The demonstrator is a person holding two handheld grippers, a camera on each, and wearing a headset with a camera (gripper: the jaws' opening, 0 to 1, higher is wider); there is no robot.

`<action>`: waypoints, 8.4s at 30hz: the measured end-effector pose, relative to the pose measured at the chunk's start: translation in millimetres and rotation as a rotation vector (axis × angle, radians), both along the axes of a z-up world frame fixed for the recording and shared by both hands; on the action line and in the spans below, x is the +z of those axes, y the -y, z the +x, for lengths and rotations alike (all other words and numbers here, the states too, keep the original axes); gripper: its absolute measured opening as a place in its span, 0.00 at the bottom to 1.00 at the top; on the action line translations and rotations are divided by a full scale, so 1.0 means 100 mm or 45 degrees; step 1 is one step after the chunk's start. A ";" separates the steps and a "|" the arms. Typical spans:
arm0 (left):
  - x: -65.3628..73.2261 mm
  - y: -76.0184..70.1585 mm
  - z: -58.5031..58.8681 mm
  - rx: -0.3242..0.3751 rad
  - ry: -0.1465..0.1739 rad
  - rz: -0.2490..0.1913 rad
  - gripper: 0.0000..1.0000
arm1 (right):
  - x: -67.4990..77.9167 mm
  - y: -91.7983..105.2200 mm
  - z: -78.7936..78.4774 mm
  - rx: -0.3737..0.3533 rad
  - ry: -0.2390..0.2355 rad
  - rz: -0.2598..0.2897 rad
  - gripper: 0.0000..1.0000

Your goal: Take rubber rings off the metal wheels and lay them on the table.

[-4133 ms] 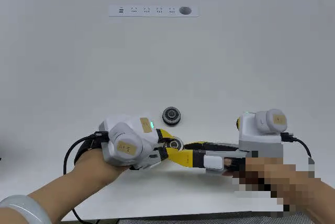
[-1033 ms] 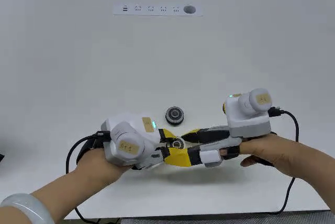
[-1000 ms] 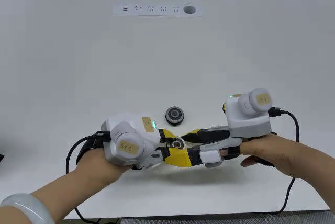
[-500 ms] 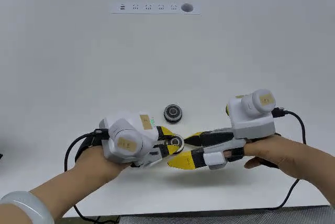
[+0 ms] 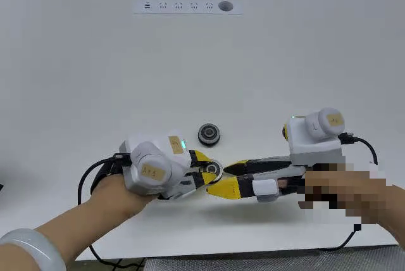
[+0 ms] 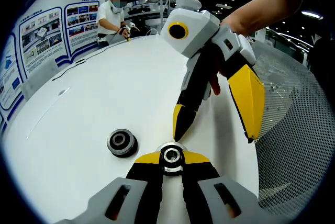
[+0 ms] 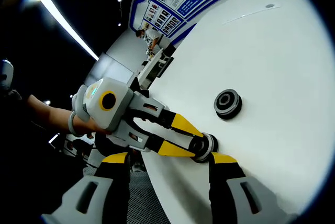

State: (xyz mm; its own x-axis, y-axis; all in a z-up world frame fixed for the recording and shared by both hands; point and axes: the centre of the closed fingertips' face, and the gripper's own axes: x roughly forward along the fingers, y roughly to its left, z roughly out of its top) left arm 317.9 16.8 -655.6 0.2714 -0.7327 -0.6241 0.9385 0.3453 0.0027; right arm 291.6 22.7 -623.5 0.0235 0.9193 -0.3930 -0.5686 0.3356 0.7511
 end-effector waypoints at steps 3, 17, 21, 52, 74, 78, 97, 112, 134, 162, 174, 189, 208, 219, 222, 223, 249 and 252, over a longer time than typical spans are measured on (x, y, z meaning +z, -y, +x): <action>0.00 0.00 0.00 -0.001 0.000 0.000 0.12 | -0.03 -0.01 0.03 0.007 0.023 -0.019 0.65; 0.00 0.00 0.00 -0.001 -0.002 -0.002 0.12 | -0.12 -0.14 0.11 0.134 0.083 -0.102 0.67; -0.01 -0.01 0.01 -0.003 -0.002 -0.002 0.12 | -0.13 -0.14 0.11 0.181 0.089 -0.129 0.67; 0.00 0.01 0.00 -0.005 -0.002 -0.004 0.12 | -0.02 -0.01 0.00 0.147 0.010 -0.066 0.63; 0.00 0.01 0.00 -0.001 -0.001 -0.010 0.12 | -0.05 -0.02 -0.01 0.131 -0.062 -0.059 0.65; 0.00 0.01 -0.01 0.001 -0.003 -0.012 0.12 | -0.02 -0.03 -0.01 0.089 -0.088 -0.025 0.66; -0.01 0.00 -0.01 0.001 -0.004 -0.011 0.12 | 0.01 -0.07 0.02 0.052 -0.032 -0.032 0.69; 0.02 0.01 -0.02 -0.001 -0.003 -0.009 0.12 | -0.02 -0.21 0.08 0.107 -0.013 -0.053 0.70; 0.02 0.02 -0.02 -0.006 -0.004 -0.010 0.12 | 0.02 -0.10 -0.02 0.104 -0.057 -0.029 0.72; 0.00 0.01 -0.02 -0.005 -0.003 -0.014 0.12 | 0.03 -0.01 -0.01 0.035 -0.084 -0.026 0.57; 0.00 0.02 -0.03 -0.003 -0.004 -0.017 0.12 | -0.12 0.06 0.08 -0.015 -0.074 -0.124 0.34; 0.00 0.02 -0.02 -0.005 -0.003 -0.017 0.12 | -0.23 0.11 0.14 -0.071 -0.061 -0.189 0.18; 0.01 0.02 -0.03 0.000 -0.005 -0.021 0.12 | -0.33 0.17 0.17 -0.167 -0.054 -0.244 0.04; 0.01 0.02 -0.03 -0.003 -0.004 -0.019 0.12 | -0.35 0.21 0.22 -0.248 -0.076 -0.205 0.02; 0.01 0.02 -0.03 -0.005 -0.004 -0.016 0.12 | -0.36 0.22 0.23 -0.261 -0.076 -0.210 0.02; 0.01 0.02 -0.03 -0.006 -0.004 -0.015 0.12 | -0.36 0.22 0.23 -0.269 -0.075 -0.212 0.02; -0.01 0.02 -0.02 -0.009 0.000 -0.010 0.12 | -0.31 0.16 0.22 -0.320 -0.069 -0.185 0.01; -0.01 0.02 -0.02 -0.010 0.000 -0.009 0.12 | -0.29 0.15 0.21 -0.316 -0.063 -0.178 0.01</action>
